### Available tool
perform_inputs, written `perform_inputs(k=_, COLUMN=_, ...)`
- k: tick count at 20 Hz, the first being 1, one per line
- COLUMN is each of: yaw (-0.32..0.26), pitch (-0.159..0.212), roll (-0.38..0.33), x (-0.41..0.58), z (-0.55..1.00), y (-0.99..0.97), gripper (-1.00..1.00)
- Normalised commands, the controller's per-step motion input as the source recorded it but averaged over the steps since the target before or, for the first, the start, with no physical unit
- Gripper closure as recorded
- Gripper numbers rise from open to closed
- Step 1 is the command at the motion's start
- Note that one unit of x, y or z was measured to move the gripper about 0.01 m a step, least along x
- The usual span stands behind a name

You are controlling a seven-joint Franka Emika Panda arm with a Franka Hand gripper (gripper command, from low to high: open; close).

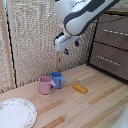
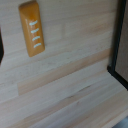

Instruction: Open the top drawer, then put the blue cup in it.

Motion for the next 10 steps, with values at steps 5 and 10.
perform_inputs(k=5, yaw=0.167, pitch=-0.042, roll=-0.302, x=-0.106, z=0.25, y=-0.04, gripper=-1.0)
perform_inputs(k=10, yaw=0.151, pitch=-0.04, roll=-0.374, x=-0.189, z=0.0, y=-0.18, gripper=-1.0)
